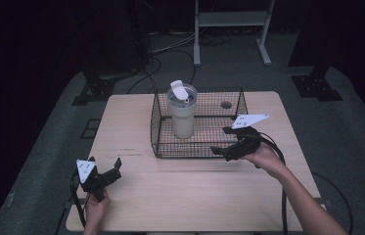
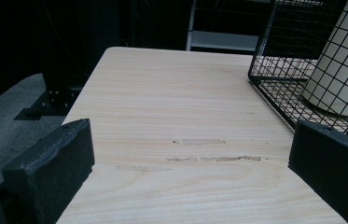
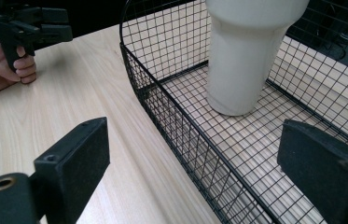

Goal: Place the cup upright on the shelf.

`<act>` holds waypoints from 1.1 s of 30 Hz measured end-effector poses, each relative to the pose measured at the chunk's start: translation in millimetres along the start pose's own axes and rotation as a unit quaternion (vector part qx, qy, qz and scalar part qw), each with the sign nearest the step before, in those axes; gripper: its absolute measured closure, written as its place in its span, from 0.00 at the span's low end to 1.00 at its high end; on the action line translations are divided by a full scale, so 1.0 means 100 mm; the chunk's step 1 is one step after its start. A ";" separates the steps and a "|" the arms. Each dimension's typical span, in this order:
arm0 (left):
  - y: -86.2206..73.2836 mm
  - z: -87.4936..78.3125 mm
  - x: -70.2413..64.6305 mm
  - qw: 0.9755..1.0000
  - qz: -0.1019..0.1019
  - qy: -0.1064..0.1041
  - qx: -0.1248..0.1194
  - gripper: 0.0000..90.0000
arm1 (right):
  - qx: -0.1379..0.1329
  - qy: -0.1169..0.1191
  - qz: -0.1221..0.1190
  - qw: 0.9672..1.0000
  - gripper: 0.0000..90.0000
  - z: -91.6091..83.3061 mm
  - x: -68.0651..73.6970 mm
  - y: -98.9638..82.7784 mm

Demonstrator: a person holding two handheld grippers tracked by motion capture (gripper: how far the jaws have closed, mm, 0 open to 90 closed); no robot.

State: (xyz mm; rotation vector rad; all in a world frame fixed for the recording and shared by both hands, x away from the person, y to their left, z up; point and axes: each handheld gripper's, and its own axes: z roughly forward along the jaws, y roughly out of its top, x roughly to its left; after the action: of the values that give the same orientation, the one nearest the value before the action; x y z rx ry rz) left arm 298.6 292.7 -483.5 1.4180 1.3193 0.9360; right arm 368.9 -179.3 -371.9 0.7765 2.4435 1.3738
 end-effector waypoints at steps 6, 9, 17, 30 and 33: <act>0.00 0.00 0.00 1.000 0.002 -0.002 0.000 0.00 | 0.000 0.003 0.005 1.000 0.10 -0.04 0.02 -0.10; 0.00 0.00 0.00 1.000 0.001 -0.002 0.001 0.00 | 0.002 0.000 0.009 1.000 0.10 -0.07 0.02 -0.15; 0.00 0.00 0.00 1.000 0.003 -0.003 0.000 0.00 | -0.006 -0.003 0.020 1.000 0.10 -0.16 0.00 -0.27; 0.00 0.00 -0.01 1.000 0.004 -0.003 0.001 0.00 | -0.009 -0.008 0.038 0.999 0.10 -0.29 -0.02 -0.49; 0.00 0.00 -0.01 1.000 0.004 -0.003 0.000 0.00 | -0.006 -0.011 0.037 0.999 0.10 -0.30 -0.03 -0.53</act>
State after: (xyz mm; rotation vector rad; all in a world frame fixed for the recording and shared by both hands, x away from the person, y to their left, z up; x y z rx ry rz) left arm 298.1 292.1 -483.6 1.4264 1.3100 0.9355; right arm 340.2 -224.7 -400.2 0.8839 2.4104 1.3970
